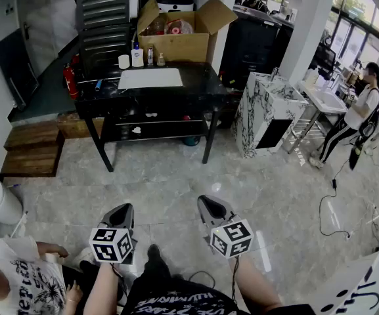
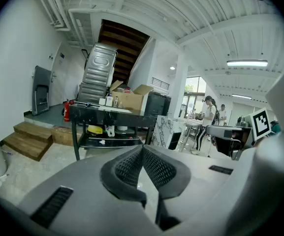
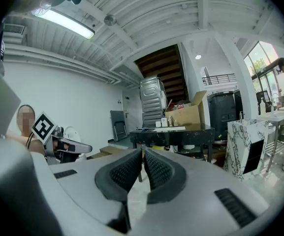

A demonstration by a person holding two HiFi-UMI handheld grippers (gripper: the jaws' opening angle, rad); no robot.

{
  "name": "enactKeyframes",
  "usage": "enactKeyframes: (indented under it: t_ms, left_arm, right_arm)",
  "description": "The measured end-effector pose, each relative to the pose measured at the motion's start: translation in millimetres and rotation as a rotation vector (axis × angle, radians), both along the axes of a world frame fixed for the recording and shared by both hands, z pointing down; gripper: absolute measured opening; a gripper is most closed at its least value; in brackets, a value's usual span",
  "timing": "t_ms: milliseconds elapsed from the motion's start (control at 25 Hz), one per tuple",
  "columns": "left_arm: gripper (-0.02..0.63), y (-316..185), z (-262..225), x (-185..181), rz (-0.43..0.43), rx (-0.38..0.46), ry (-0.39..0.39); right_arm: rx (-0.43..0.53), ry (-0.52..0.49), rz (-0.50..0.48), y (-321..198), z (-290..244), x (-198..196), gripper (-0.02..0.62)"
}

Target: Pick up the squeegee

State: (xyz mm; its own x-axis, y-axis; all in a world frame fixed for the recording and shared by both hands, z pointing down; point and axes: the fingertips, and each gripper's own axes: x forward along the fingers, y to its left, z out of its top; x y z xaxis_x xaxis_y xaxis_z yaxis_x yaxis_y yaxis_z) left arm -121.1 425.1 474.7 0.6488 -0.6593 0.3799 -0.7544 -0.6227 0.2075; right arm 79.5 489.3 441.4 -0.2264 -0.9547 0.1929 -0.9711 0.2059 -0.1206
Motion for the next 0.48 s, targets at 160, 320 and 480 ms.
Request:
enactKeyframes:
  t_ms: [160, 320, 480]
  left_arm:
    - [0.02, 3, 2, 2, 0.009, -0.002, 0.002]
    - [0.02, 11, 4, -3, 0.007, -0.012, -0.003]
    - [0.02, 23, 11, -8, 0.002, -0.02, -0.009]
  right_arm:
    - [0.0, 0.002, 0.007, 4, 2, 0, 0.049]
    - [-0.004, -0.003, 0.007, 14, 3, -4, 0.048]
    - [-0.01, -0.019, 0.021, 25, 9, -4, 0.049]
